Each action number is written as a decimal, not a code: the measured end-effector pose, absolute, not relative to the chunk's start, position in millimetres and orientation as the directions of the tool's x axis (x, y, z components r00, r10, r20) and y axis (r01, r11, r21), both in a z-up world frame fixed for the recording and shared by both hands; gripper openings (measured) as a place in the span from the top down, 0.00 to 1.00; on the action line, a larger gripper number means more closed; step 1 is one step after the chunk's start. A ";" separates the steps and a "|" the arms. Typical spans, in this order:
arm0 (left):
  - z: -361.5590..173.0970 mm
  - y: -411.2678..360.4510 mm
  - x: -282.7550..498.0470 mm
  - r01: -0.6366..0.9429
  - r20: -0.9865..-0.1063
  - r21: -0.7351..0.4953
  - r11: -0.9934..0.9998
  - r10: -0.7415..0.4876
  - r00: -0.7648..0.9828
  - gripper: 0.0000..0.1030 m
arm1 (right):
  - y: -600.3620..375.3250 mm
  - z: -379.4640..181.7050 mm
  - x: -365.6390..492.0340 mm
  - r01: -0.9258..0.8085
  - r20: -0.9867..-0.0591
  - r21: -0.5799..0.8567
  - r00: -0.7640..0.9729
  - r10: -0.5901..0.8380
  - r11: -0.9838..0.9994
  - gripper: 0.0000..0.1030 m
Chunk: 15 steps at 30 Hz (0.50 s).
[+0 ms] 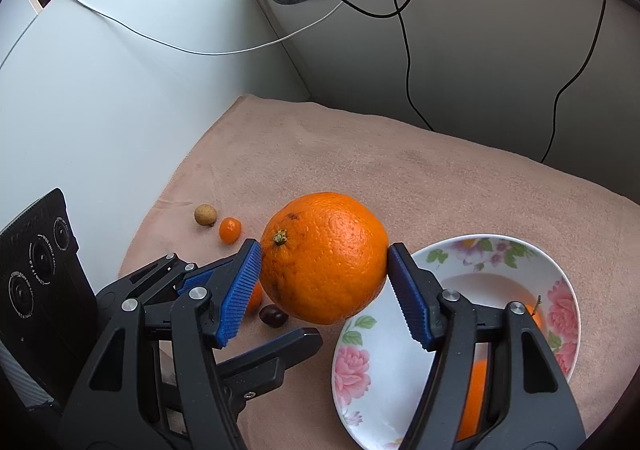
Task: Organize fruits
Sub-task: 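Carry the large orange into the floral plate and open the right tool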
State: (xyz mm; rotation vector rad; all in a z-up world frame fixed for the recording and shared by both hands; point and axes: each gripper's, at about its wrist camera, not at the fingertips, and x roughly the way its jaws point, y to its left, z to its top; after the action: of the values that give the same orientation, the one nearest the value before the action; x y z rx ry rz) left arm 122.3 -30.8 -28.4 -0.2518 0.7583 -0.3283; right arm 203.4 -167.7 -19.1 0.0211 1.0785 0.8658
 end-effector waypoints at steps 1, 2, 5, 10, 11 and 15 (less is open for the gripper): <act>-28.1 -33.2 121.9 0.204 -0.628 -0.339 0.918 -0.383 0.678 0.40 | -170.8 -18.9 202.2 -0.602 -0.759 0.411 0.190 0.623 0.684 0.34; -27.8 -35.7 122.3 0.209 -0.627 -0.341 0.917 -0.387 0.676 0.40 | -174.0 -18.7 201.6 -0.599 -0.759 0.412 0.192 0.623 0.687 0.34; -27.0 -43.7 121.3 0.224 -0.626 -0.343 0.912 -0.400 0.669 0.40 | -185.0 -18.0 199.1 -0.589 -0.759 0.412 0.200 0.620 0.695 0.34; -27.2 -59.0 120.1 0.250 -0.627 -0.349 0.903 -0.423 0.654 0.40 | -201.7 -19.6 197.9 -0.572 -0.762 0.407 0.217 0.610 0.712 0.34; -27.5 -61.9 119.5 0.256 -0.628 -0.351 0.901 -0.429 0.650 0.40 | -205.0 -19.9 197.9 -0.568 -0.763 0.407 0.220 0.608 0.716 0.34; -29.2 -74.2 119.1 0.280 -0.631 -0.358 0.891 -0.451 0.631 0.40 | -217.6 -22.6 199.5 -0.550 -0.767 0.403 0.232 0.598 0.731 0.34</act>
State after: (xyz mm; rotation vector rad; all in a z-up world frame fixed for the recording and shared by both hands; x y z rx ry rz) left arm 119.1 -74.2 -29.2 -0.2354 0.7833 -0.4227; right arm 199.5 -217.6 -22.6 0.0511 1.0788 0.7889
